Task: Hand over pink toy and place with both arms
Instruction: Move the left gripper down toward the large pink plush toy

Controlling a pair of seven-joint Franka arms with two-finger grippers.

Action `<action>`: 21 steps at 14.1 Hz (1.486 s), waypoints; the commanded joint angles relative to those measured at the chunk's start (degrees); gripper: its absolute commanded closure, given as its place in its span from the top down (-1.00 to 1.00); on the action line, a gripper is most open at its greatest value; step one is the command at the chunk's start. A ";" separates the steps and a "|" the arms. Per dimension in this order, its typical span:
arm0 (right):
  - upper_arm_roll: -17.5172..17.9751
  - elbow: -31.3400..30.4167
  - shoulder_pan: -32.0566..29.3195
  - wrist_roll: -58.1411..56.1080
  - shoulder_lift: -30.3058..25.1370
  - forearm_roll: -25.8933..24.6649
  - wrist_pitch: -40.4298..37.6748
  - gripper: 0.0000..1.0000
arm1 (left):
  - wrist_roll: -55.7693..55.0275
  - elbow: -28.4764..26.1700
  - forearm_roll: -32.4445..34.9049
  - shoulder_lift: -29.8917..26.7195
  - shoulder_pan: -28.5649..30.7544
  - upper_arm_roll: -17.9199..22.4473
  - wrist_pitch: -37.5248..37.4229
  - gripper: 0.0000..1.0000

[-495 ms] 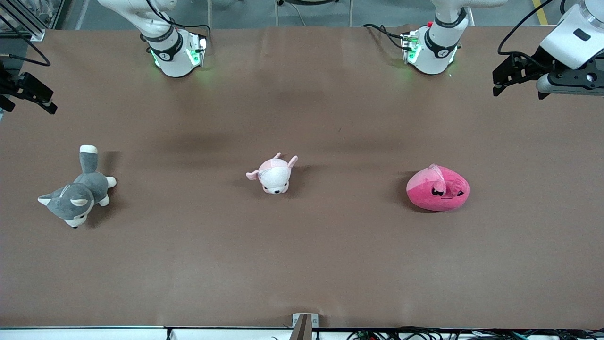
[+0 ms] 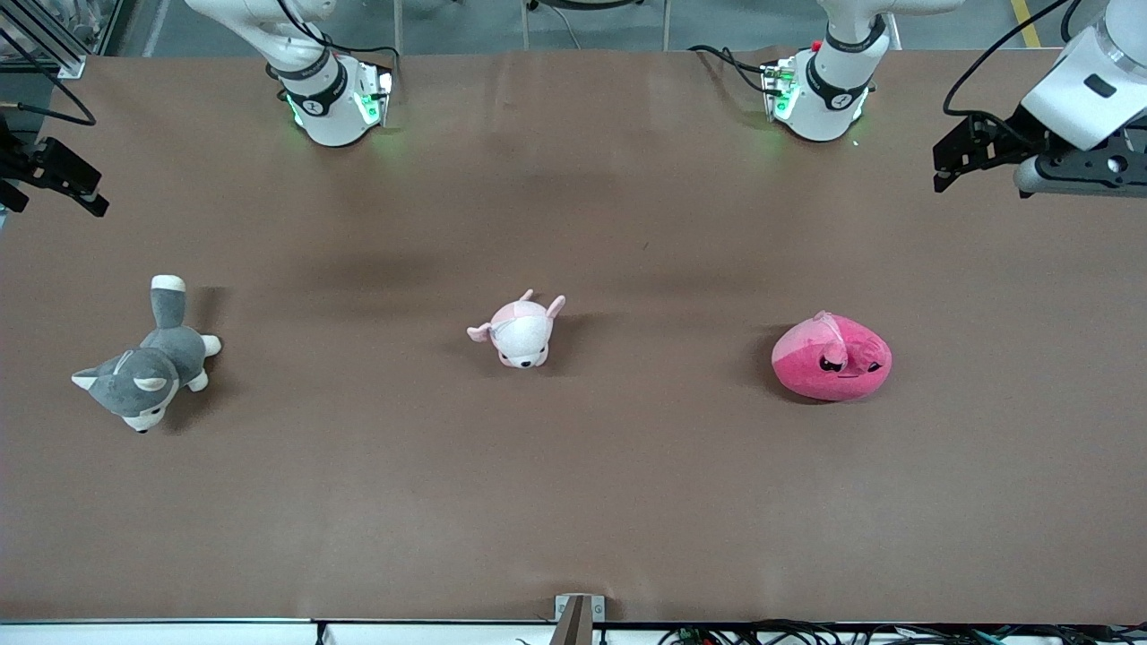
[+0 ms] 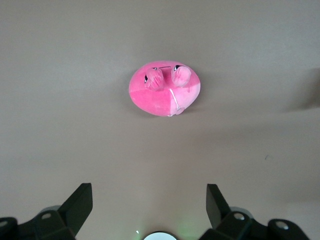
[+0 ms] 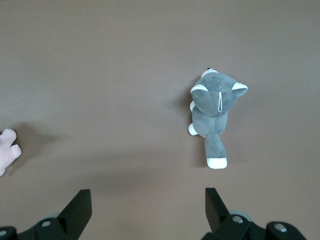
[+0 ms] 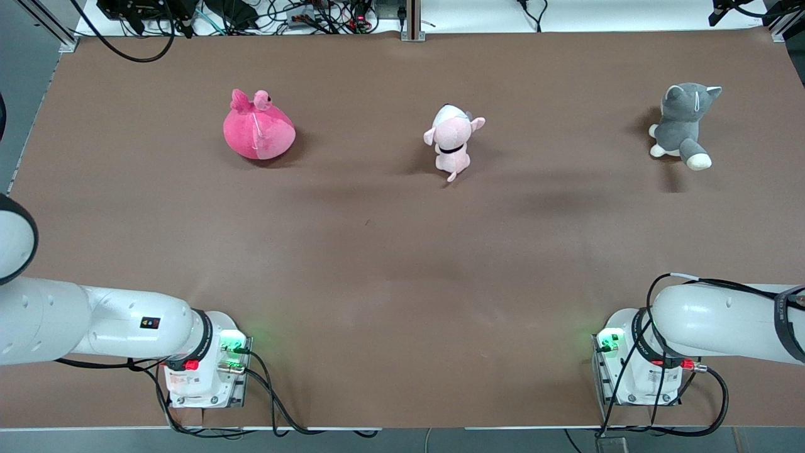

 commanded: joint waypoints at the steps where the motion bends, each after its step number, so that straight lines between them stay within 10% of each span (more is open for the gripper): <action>1: -0.03 -1.90 0.00 -0.34 -1.78 -0.43 0.67 1.00 | 0.85 1.67 -0.06 1.94 0.26 0.13 -1.14 1.00; 15: -0.03 -1.99 0.00 -0.34 -1.69 -0.43 0.76 1.00 | -1.25 -13.01 -1.02 6.67 6.06 0.13 18.53 0.99; 21: -0.03 -1.99 0.00 -0.34 -1.60 -0.43 0.85 1.00 | -3.72 -10.02 -8.49 16.78 4.83 -0.83 22.32 0.65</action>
